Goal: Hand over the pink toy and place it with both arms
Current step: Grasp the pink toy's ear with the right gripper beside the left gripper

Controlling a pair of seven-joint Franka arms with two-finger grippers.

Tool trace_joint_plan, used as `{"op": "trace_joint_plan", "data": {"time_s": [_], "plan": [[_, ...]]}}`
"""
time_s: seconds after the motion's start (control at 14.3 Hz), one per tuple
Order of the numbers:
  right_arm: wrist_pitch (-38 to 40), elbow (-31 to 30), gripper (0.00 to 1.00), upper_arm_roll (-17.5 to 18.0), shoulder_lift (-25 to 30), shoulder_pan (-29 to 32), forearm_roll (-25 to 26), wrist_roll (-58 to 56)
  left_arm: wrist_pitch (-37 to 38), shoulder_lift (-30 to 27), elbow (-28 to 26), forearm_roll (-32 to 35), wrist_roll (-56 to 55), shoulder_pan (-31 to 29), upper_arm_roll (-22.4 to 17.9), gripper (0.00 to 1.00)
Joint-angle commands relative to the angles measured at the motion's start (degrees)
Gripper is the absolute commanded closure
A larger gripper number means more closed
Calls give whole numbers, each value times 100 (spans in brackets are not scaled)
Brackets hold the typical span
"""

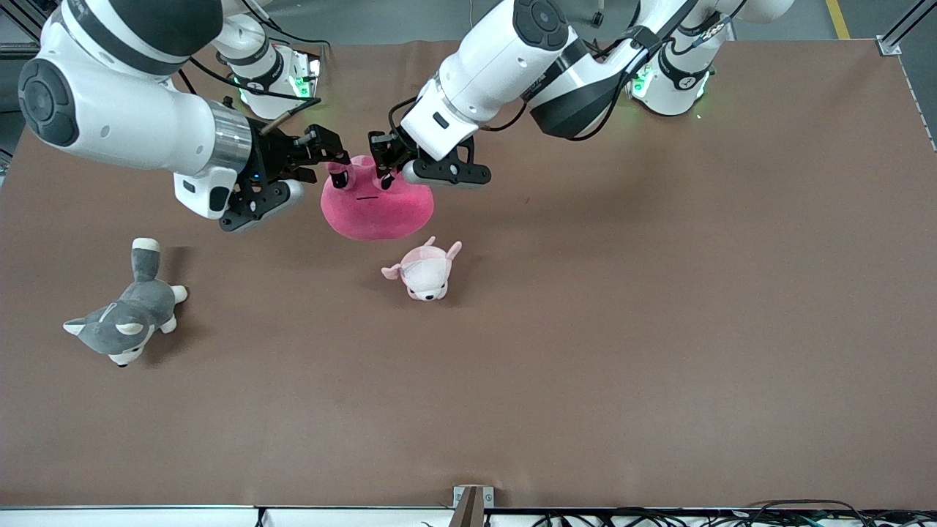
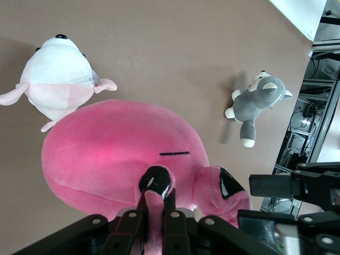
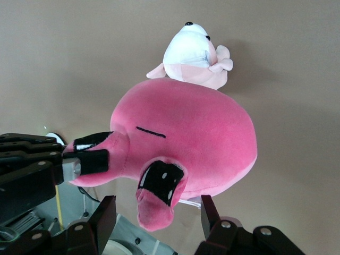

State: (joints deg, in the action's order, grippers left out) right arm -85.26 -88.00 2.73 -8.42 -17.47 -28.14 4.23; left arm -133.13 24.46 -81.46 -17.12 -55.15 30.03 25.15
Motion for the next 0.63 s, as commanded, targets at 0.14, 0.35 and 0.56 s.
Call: {"op": "trace_joint_plan", "data": {"time_s": [0.14,0.35,0.56], "plan": [[19,11,27,-26,7,-117,168,52,-20,94,174,77,-4,64,-36,99],[1,11,27,-26,7,-248,317,52,-20,94,174,112,-4,64,-27,99],[1,11,27,-26,-2,-249,353,61,-20,85,174,121,-4,64,-27,99]]}}
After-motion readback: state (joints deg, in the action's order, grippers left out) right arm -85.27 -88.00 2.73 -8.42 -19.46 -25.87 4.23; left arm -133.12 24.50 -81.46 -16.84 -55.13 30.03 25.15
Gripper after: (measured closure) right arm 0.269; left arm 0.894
